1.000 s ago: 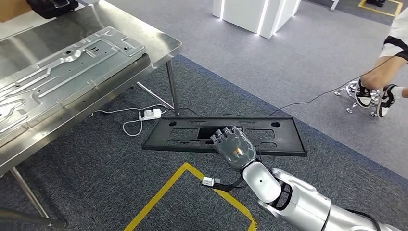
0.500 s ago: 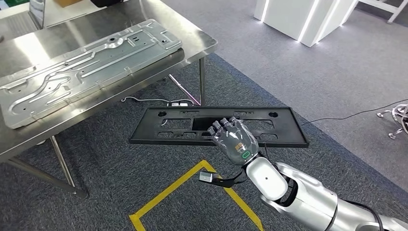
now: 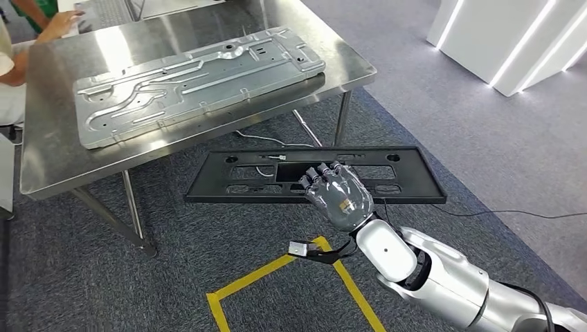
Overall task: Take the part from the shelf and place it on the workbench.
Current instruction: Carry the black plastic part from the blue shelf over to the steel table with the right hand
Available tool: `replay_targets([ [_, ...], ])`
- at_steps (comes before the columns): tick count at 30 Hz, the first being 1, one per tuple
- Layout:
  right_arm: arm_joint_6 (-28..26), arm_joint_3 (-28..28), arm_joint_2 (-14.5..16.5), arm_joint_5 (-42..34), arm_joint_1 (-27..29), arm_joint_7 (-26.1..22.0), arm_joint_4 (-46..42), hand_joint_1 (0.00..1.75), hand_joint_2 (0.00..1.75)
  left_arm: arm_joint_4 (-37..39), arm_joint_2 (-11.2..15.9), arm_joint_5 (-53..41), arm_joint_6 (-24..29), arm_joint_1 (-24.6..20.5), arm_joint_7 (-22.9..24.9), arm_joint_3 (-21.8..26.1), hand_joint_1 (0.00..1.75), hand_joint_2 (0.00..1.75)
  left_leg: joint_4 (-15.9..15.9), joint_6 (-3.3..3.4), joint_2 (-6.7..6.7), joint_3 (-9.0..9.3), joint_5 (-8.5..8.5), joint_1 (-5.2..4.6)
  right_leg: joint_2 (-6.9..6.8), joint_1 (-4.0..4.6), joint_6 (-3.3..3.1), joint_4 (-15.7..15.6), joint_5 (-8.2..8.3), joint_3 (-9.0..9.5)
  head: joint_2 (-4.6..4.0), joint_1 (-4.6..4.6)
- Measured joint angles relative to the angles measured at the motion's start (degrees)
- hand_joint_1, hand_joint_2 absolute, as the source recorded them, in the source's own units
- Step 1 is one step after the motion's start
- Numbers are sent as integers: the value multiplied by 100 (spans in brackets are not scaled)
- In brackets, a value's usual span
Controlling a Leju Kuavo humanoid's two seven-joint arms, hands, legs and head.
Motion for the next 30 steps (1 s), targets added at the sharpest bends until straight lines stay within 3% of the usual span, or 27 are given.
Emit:
replay_targets([
  [2,0,0,-5,0,-7,-13,0,175,175,0,-1,-2,-11,2,4,1,0,175,11,-61,-137,-54,14,5,180,-3,-16,-335,81,130,0,-1],
  [4,1,0,0,0,-15,-33,1,175,175,1,-2,-5,-39,16,5,2,0,175,-17,-147,-291,-105,52,20,50,1,-44,-371,92,147,0,1],
  [5,3,0,5,0,-22,-40,8,175,175,2,-8,-7,-63,24,0,2,0,175,1,-181,-261,-127,40,16,-33,-7,-73,-406,110,168,0,-2],
  [6,6,0,11,0,-27,-45,16,175,175,3,-13,-8,-87,27,-6,2,0,175,72,-207,-152,-167,-10,8,-118,-18,-105,-447,130,192,0,-13],
  [7,9,0,14,0,-34,-50,27,175,175,4,-16,-10,-112,22,-16,2,0,175,285,-226,45,-266,-143,-1,-209,-27,-133,-483,144,211,-1,-23],
  [8,13,0,14,0,-40,-54,42,175,175,4,-19,-11,-134,16,-30,2,0,175,609,-241,283,-413,-327,-7,-296,-11,-154,-498,147,223,-1,-35],
  [9,15,0,14,0,-41,-57,56,175,175,4,-16,-13,-152,7,-43,2,0,175,992,-259,436,-593,-516,-4,-387,2,-168,-500,142,225,0,-43],
  [10,17,0,14,0,-42,-66,72,175,175,4,-14,-14,-173,-4,-58,2,0,175,1355,-279,533,-764,-666,3,-488,13,-177,-497,135,225,-1,-43],
  [11,19,0,15,0,-41,-74,88,175,175,4,-13,-15,-192,-9,-69,2,0,175,1531,-295,571,-841,-697,11,-585,19,-183,-495,127,227,-1,-43],
  [12,19,0,19,0,-41,-83,103,175,175,4,-13,-16,-210,-9,-80,3,0,175,1501,-306,596,-810,-626,17,-677,20,-182,-492,117,233,-1,-43],
  [14,20,0,31,0,-41,-96,125,175,175,4,-9,-19,-233,0,-102,3,0,175,844,-298,761,-437,-270,20,-840,22,-158,-484,83,261,-1,-43],
  [16,20,-4,38,0,-45,-98,142,175,175,4,0,-21,-239,1,-132,2,0,175,171,-237,1016,-71,-57,-29,-975,59,-104,-464,34,291,-1,-39],
  [17,21,-8,38,0,-50,-98,148,175,175,4,4,-22,-242,0,-149,3,0,175,14,-195,1080,5,-34,-51,-1041,82,-78,-458,15,305,-1,-34],
  [19,21,-15,50,0,-61,-102,155,175,175,4,9,-23,-249,5,-177,3,0,175,-21,-110,966,-2,-42,-62,-1166,102,-27,-465,-10,337,0,-25],
  [20,21,-20,56,-1,-65,-103,159,175,175,4,9,-23,-254,9,-183,3,0,175,-38,-75,904,7,-35,-52,-1118,88,6,-445,-41,352,-1,-24],
  [22,22,-48,60,-10,-71,-105,165,175,175,4,10,-23,-266,8,-190,2,0,175,-75,3,806,38,-19,-23,-781,45,56,-160,-234,243,0,-21],
  [23,23,-64,53,-16,-73,-109,169,175,175,4,10,-23,-271,5,-193,3,0,175,-83,33,766,47,-18,-17,-561,27,69,160,-398,87,0,-19],
  [24,25,-78,46,-22,-72,-122,173,175,175,4,10,-23,-275,0,-194,3,0,175,-78,60,726,49,-25,-19,-430,22,75,554,-565,-128,0,-19],
  [25,26,-85,37,-26,-67,-143,179,175,175,4,10,-23,-277,-5,-195,4,0,175,-69,75,678,49,-35,-23,-372,19,82,923,-683,-343,0,-18],
  [26,27,-85,26,-28,-64,-170,186,175,175,4,10,-23,-276,-8,-195,4,0,175,-57,82,629,53,-47,-26,-352,20,87,1155,-702,-498,-1,-17],
  [27,27,-86,15,-33,-63,-196,192,175,175,4,10,-23,-275,-9,-194,4,0,175,-40,83,582,61,-62,-29,-346,20,85,1168,-597,-553,-1,-18],
  [28,27,-89,8,-43,-67,-216,196,175,175,4,10,-23,-274,-9,-193,4,0,175,-21,77,542,74,-82,-30,-345,18,77,960,-392,-500,-1,-17],
  [30,29,-99,2,-75,-95,-240,196,175,175,4,10,-24,-275,-3,-189,4,0,175,24,47,486,96,-132,-38,-332,25,46,229,53,-219,0,-18],
])
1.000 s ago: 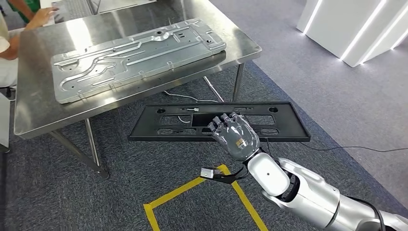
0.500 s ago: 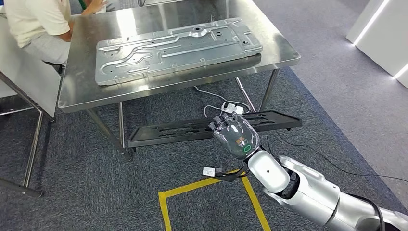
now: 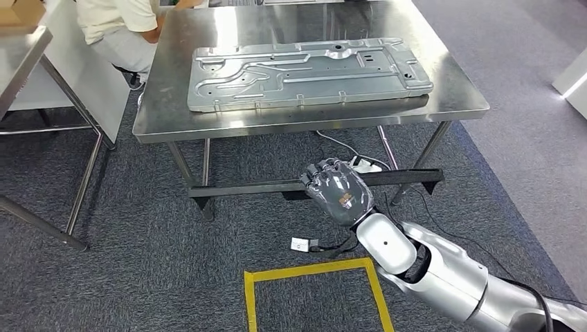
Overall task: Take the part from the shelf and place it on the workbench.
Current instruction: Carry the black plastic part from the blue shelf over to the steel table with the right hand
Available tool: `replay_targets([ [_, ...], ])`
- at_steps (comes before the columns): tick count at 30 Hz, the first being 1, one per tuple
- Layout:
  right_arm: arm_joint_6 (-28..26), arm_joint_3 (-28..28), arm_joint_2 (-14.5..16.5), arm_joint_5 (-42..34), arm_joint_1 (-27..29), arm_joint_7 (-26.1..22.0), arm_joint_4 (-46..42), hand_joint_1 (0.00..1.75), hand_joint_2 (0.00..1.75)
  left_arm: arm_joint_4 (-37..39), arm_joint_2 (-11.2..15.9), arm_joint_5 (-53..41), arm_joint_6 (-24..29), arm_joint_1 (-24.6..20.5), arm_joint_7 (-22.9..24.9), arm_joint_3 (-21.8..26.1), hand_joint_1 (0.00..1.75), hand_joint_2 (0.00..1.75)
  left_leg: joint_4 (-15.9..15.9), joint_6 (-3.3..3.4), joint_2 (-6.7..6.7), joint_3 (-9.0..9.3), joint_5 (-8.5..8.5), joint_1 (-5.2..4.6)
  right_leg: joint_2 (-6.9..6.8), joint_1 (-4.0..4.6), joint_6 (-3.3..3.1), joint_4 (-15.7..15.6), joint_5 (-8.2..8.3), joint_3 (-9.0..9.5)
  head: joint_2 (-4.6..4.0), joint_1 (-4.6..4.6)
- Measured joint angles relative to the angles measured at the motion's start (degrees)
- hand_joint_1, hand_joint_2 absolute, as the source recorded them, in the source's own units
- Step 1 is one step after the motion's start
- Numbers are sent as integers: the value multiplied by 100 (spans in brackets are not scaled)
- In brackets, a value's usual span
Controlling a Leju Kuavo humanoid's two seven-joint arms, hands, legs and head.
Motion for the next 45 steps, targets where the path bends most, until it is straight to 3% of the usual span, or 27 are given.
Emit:
replay_targets([
  [2,15,-14,-3,-46,-45,-37,-8,175,175,0,2,0,-5,5,10,0,0,175,38,-48,-33,-17,-28,-13,20,22,-30,-448,153,168,-1,-2],
  [6,151,-35,-60,-208,-170,-127,-69,175,175,0,8,0,-23,13,20,0,0,175,87,-161,-25,-52,-85,-5,5,17,-127,-573,154,215,-1,-4],
  [8,208,-58,-138,-232,-242,-96,-110,175,175,0,14,-1,-25,14,21,0,0,175,489,-215,36,-234,-320,8,-24,-7,-196,-628,167,262,-1,-7],
  [10,229,-87,-216,-236,-283,-53,-120,175,175,0,16,-2,-22,16,21,0,0,175,1217,-267,80,-600,-639,18,-46,-2,-234,-635,157,273,-2,-7],
  [11,233,-96,-243,-238,-289,-44,-120,175,175,0,16,-2,-21,17,21,0,0,175,1492,-287,90,-751,-711,24,-51,-2,-237,-634,151,276,-1,-8],
  [12,233,-100,-262,-240,-291,-42,-120,175,175,0,16,-2,-19,18,21,0,0,175,1586,-300,99,-816,-678,32,-55,-2,-234,-631,143,282,-1,-8],
  [13,233,-104,-275,-241,-292,-42,-120,175,175,0,16,-2,-20,18,21,0,0,175,1450,-304,106,-764,-536,40,-55,-4,-225,-627,132,295,0,-8],
  [16,234,-141,-309,-242,-304,-32,-122,175,175,0,17,-2,-22,16,21,0,0,175,373,-261,137,-242,-22,40,-58,5,-158,-595,72,341,1,-6],
  [18,235,-162,-331,-242,-316,-26,-122,175,175,0,16,-2,-20,12,20,0,0,175,57,-208,143,-94,19,13,-66,23,-102,-589,53,341,1,-3],
  [21,236,-178,-358,-244,-322,-25,-134,175,175,0,16,-2,-18,15,21,1,0,175,-15,-97,129,-58,37,17,-71,15,-13,-570,15,344,0,-2],
  [23,236,-190,-381,-244,-328,-23,-156,175,175,0,15,-2,-18,12,21,2,0,175,-70,-16,128,-21,55,38,-53,4,33,-209,-205,184,-1,-2],
  [25,237,-197,-410,-244,-320,-3,-166,175,175,0,15,-2,-16,10,20,2,0,175,-71,28,122,-14,42,31,-30,3,64,523,-536,-188,-2,-1],
  [26,234,-200,-425,-244,-311,29,-165,175,175,0,15,-3,-12,11,20,2,0,175,-65,37,117,-12,32,28,-23,2,76,840,-628,-367,-1,-1],
  [27,228,-211,-446,-244,-303,75,-164,175,175,0,15,-3,-1,12,19,2,0,175,-56,42,110,-7,21,26,-21,1,82,981,-608,-468,-1,-1],
  [28,219,-239,-469,-244,-300,125,-163,175,175,0,11,-4,15,14,19,2,0,175,-46,42,102,4,7,25,-21,1,80,899,-473,-459,-1,-1],
  [30,215,-362,-526,-274,-322,186,-161,175,175,0,0,-9,50,14,21,2,0,175,-19,25,84,37,-35,25,-20,2,53,194,-26,-167,0,-1],
  [32,242,-513,-573,-326,-382,191,-153,175,175,0,-9,-14,74,13,23,1,0,175,11,-18,69,45,-73,4,-15,29,13,-423,199,110,0,-2],
  [34,290,-629,-595,-342,-430,179,-140,175,175,0,-11,-16,79,12,23,0,0,175,12,-69,64,42,-86,-13,-6,58,-25,-557,182,168,0,-3],
  [37,340,-710,-576,-266,-446,173,-113,175,175,1,-8,-16,34,2,0,2,0,175,112,-153,73,21,-183,-12,-9,13,-123,-628,198,222,-1,-7],
  [39,341,-727,-533,-185,-450,214,-93,175,175,2,-2,-17,0,-1,-14,2,0,175,627,-208,91,-224,-461,3,-28,-7,-184,-668,198,266,0,-8],
  [41,339,-735,-492,-132,-439,252,-64,175,175,2,7,-17,-16,5,-16,2,0,175,1378,-252,102,-632,-753,11,-39,-6,-212,-669,184,275,-1,-8],
  [42,338,-736,-467,-115,-427,260,-45,175,175,2,11,-17,-23,8,-16,1,0,175,1592,-264,104,-767,-778,13,-39,-6,-215,-668,175,281,-1,-9],
  [43,337,-736,-445,-107,-415,263,-29,175,175,2,16,-17,-29,10,-17,1,0,175,1587,-267,105,-795,-684,13,-38,-7,-213,-667,166,292,-2,-8],
  [45,331,-740,-402,-74,-403,268,0,175,175,2,27,-17,-40,10,-18,0,0,175,931,-241,109,-513,-244,13,-34,-9,-193,-665,133,341,-1,-9],
])
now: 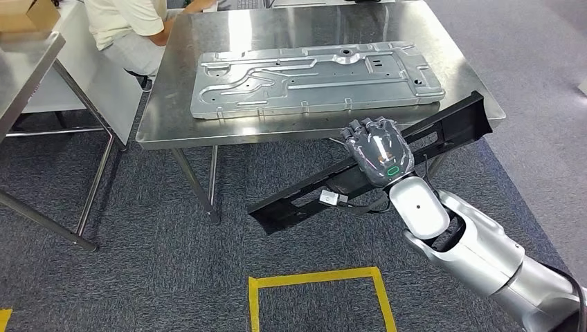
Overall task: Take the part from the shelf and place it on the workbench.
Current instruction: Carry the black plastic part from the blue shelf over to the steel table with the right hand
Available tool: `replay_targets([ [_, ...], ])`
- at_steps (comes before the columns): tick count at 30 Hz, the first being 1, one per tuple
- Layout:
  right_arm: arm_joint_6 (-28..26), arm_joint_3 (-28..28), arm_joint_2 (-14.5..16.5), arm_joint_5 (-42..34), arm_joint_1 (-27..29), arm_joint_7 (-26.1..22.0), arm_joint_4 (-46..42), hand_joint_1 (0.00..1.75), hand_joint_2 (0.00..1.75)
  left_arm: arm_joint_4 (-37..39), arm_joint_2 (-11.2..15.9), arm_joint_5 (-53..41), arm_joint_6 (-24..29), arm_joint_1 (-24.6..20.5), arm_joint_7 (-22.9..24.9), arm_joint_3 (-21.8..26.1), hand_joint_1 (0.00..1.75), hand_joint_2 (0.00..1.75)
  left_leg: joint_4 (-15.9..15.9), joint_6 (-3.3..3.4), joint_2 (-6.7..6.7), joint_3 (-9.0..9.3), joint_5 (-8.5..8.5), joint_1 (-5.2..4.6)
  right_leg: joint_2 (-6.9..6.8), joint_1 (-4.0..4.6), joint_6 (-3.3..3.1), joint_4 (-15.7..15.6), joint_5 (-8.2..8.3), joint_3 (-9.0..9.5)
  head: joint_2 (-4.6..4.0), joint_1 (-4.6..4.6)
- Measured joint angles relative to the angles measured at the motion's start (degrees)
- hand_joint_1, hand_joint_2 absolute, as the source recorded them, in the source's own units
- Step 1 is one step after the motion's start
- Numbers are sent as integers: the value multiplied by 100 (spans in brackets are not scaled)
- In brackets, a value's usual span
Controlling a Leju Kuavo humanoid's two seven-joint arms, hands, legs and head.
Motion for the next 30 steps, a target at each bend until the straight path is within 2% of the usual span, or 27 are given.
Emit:
replay_targets([
  [2,-11,-19,25,50,-1,8,22,175,175,0,10,0,-2,-5,-2,1,0,175,-725,54,5,352,280,-15,-1,13,40,6,-38,40,1,2],
  [3,-16,-33,31,69,-2,13,32,175,175,0,14,-1,-2,-4,-4,1,0,175,-905,79,4,441,316,-28,-2,21,65,8,-48,48,0,3],
  [5,-22,-63,38,87,-6,21,57,175,175,0,17,-2,-1,0,-10,1,0,175,-966,128,-3,467,298,-53,-3,33,119,-3,-53,51,0,3],
  [8,-22,-128,57,101,-12,21,79,175,175,0,21,-3,0,0,-31,0,0,175,-1047,223,-3,523,324,-24,1,14,201,58,-125,51,0,3],
  [10,-21,-195,60,113,-22,21,94,175,175,0,21,-4,0,-2,-46,0,0,175,-1077,277,-3,549,330,-16,10,6,231,440,-338,-119,0,4],
  [12,-20,-247,62,127,-27,21,123,175,175,0,21,-4,0,-2,-55,0,0,175,-1074,317,-4,553,311,-19,19,6,260,1168,-643,-505,1,4],
  [13,-19,-257,64,132,-22,21,141,175,175,0,21,-4,0,-1,-57,0,0,175,-1068,324,-7,558,296,-21,21,4,275,1471,-714,-686,1,4],
  [14,-17,-261,67,134,-17,21,160,175,175,0,21,-4,0,-1,-62,0,0,175,-1059,325,-10,568,279,-21,20,-1,284,1588,-675,-780,0,4],
  [15,-14,-272,69,135,-13,22,176,175,175,0,21,-5,0,0,-68,0,0,175,-1045,318,-13,585,259,-20,19,-10,287,1477,-523,-759,1,3],
  [17,-5,-326,74,136,-18,31,207,175,175,0,21,-6,3,1,-86,0,0,175,-1007,287,-21,629,200,-19,15,-26,270,786,-103,-460,1,4],
  [18,1,-363,77,136,-29,37,221,175,175,0,21,-7,10,0,-97,0,0,175,-978,261,-24,638,165,-29,14,-18,254,434,21,-299,2,6],
  [19,8,-399,80,134,-38,43,236,175,175,0,21,-7,19,-2,-109,0,0,175,-962,231,-26,638,139,-37,16,-6,233,206,70,-196,2,6],
  [21,18,-459,91,128,-52,54,266,175,175,0,21,-7,34,-3,-138,0,0,175,-959,171,-27,633,108,-54,24,23,183,89,25,-144,1,6],
  [23,25,-508,119,122,-56,59,288,175,175,0,22,-7,46,-8,-158,0,0,175,-949,112,-20,648,64,-46,33,2,116,72,13,-110,0,5],
  [24,27,-534,141,120,-62,60,295,175,175,0,22,-7,52,-11,-162,0,0,175,-829,78,-14,614,-4,-40,33,-12,77,52,4,-78,0,4],
  [26,31,-574,187,119,-77,60,314,175,175,0,23,-8,56,-8,-163,0,0,175,-256,21,-6,349,-250,-23,24,-19,8,28,-31,-9,0,4],
  [28,38,-586,228,119,-79,60,342,175,175,0,23,-9,51,1,-164,0,0,175,467,-7,-3,-83,-466,-16,20,-6,-29,28,-84,47,0,3],
  [29,43,-586,248,119,-75,60,355,175,175,0,23,-9,50,6,-164,0,0,175,637,-7,-3,-225,-443,-15,22,2,-34,28,-116,84,0,2],
  [30,49,-586,266,119,-73,60,366,175,175,0,23,-9,49,8,-166,-1,0,175,592,6,-3,-266,-300,-16,24,11,-34,28,-152,132,0,2],
])
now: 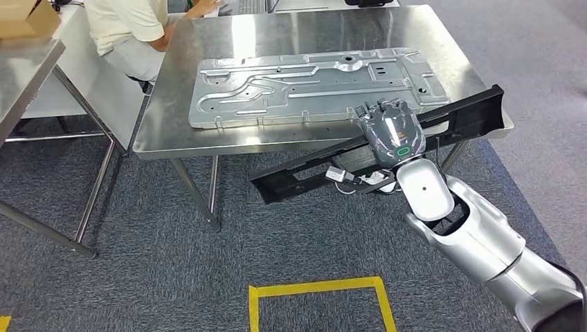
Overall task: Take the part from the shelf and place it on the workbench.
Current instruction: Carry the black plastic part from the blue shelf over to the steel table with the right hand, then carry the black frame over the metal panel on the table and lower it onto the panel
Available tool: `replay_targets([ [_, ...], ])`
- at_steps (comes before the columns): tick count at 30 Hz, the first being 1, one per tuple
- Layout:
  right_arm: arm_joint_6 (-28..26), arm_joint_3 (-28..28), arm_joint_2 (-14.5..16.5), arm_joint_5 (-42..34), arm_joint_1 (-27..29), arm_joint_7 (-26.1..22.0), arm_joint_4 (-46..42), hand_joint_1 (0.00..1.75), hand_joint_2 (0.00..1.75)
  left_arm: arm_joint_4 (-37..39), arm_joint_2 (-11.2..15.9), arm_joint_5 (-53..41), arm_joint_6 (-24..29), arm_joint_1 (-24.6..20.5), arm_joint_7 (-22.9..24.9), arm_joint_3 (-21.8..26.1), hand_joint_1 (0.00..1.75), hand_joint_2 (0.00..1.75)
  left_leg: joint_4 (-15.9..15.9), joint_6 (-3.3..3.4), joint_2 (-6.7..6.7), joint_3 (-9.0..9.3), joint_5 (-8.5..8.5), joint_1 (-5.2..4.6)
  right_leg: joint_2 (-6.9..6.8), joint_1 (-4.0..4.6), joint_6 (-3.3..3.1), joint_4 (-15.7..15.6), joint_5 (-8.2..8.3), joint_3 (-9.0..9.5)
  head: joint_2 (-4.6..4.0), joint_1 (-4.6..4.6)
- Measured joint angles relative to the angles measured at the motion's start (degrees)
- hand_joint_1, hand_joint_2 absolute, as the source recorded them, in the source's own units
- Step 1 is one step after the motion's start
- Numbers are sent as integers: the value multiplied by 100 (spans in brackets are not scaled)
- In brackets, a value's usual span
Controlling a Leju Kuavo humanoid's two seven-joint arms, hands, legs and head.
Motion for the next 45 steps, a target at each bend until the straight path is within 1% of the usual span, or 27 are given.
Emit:
replay_targets([
  [2,5,-4,32,0,-2,2,12,175,175,0,4,0,1,6,-15,0,0,175,-670,78,0,211,499,-21,1,14,7,-5,-88,120,0,1],
  [4,5,-23,47,3,-10,17,25,175,175,0,23,-1,1,6,-36,0,0,175,-1329,194,7,493,747,-70,-2,23,43,-20,-170,191,0,3],
  [6,1,-55,51,8,-7,48,50,175,175,0,47,-3,1,9,-46,-2,0,175,-1572,269,16,621,691,-111,-4,16,110,-39,-163,233,0,2],
  [9,-37,-133,61,14,4,95,91,175,175,0,68,-4,3,30,-53,-12,0,175,-1798,336,14,865,672,-82,-5,4,184,114,-90,257,1,6],
  [11,-86,-205,75,19,-6,113,104,175,175,0,67,-4,8,32,-56,-16,0,175,-1876,368,13,1027,638,-50,1,-11,219,609,-220,-27,2,14],
  [13,-117,-245,86,22,9,119,114,175,175,0,62,-4,11,25,-61,-19,0,175,-1885,374,2,1124,552,-35,3,-33,277,1237,-469,-488,2,19],
  [14,-120,-251,88,22,30,120,121,175,175,0,58,-5,12,23,-64,-20,0,175,-1882,362,-6,1178,500,-26,2,-53,314,1387,-542,-667,1,20],
  [15,-120,-254,91,22,49,121,129,175,175,0,53,-5,12,25,-67,-21,0,175,-1876,343,-13,1242,443,-13,-1,-76,345,1365,-511,-766,1,20],
  [16,-121,-261,96,22,60,123,135,175,175,0,49,-6,13,28,-68,-22,0,175,-1865,314,-17,1317,378,5,-5,-101,370,1159,-347,-775,1,21],
  [18,-127,-300,105,22,69,141,155,175,175,0,45,-7,15,43,-76,-23,0,175,-1820,230,-16,1451,224,35,-28,-146,425,462,209,-648,0,22],
  [19,-134,-326,112,22,66,153,170,175,175,0,45,-7,16,44,-82,-24,0,175,-1801,182,-18,1488,155,40,-36,-145,410,191,378,-599,0,24],
  [20,-142,-355,118,21,64,165,186,175,175,0,44,-8,16,40,-88,-25,0,175,-1797,135,-16,1494,98,39,-36,-132,378,41,475,-570,0,26],
  [23,-162,-457,148,19,52,183,211,175,175,0,43,-9,14,12,-92,-26,0,175,-1742,24,-5,1530,64,52,12,-97,198,-1,403,-480,1,25],
  [24,-171,-497,161,19,44,187,219,175,175,0,44,-9,14,8,-91,-26,0,175,-1588,-1,-1,1499,91,61,19,-98,150,-11,362,-413,0,25],
  [26,-219,-566,199,19,19,205,239,175,175,0,43,-9,15,-2,-91,-26,0,175,-991,-28,5,1171,68,69,19,-88,75,-31,268,-261,1,22],
  [28,-328,-627,257,10,3,222,274,175,175,0,43,-10,12,2,-91,-26,0,175,-302,-37,6,641,-192,61,24,-60,31,-43,157,-126,1,22],
  [30,-489,-698,345,-4,1,237,317,175,175,0,44,-11,10,17,-91,-26,0,175,-85,0,5,268,-428,39,41,-15,7,-48,32,30,1,23],
  [31,-579,-748,394,-9,-3,248,339,175,175,0,44,-11,10,22,-92,-26,0,175,-225,50,4,201,-372,17,49,13,-1,-50,-33,119,1,22],
  [32,-672,-807,447,-11,-14,257,361,175,175,0,44,-12,10,27,-96,-26,0,175,-507,125,3,203,-162,-19,52,43,-7,-54,-101,212,1,23],
  [34,-876,-936,556,-14,-38,267,416,175,175,1,67,-13,11,44,-102,-26,0,175,-1189,337,-38,292,517,-140,71,82,-10,-75,-228,365,1,27],
  [35,-968,-986,607,-15,-49,266,443,175,175,2,81,-13,13,56,-104,-27,0,175,-1425,425,-89,355,751,-195,87,97,4,-96,-286,430,0,28],
  [36,-1042,-1027,655,-18,-49,260,466,175,175,3,94,-14,15,67,-104,-27,0,175,-1580,482,-132,407,874,-234,107,106,16,-107,-317,496,0,27],
  [39,-1129,-1126,743,-40,-75,233,501,175,175,4,94,-15,17,68,-105,-29,0,175,-1775,491,-151,666,841,-207,116,128,67,10,-275,576,0,26],
  [40,-1139,-1159,757,-49,-99,227,516,175,175,4,93,-15,16,63,-109,-30,0,175,-1814,488,-141,761,830,-190,99,123,94,192,-256,484,0,28],
  [42,-1157,-1212,779,-69,-123,221,565,175,175,4,91,-16,16,48,-116,-33,0,175,-1855,481,-133,902,758,-172,66,94,166,806,-368,84,0,31],
  [44,-1177,-1234,796,-87,-106,216,636,175,175,4,86,-17,14,38,-119,-39,0,175,-1856,469,-133,1023,630,-155,58,48,240,1323,-691,-412,1,31],
  [45,-1181,-1239,804,-91,-91,214,672,175,175,5,82,-17,13,40,-120,-43,0,175,-1854,456,-133,1099,559,-146,51,25,268,1386,-826,-584,1,31],
])
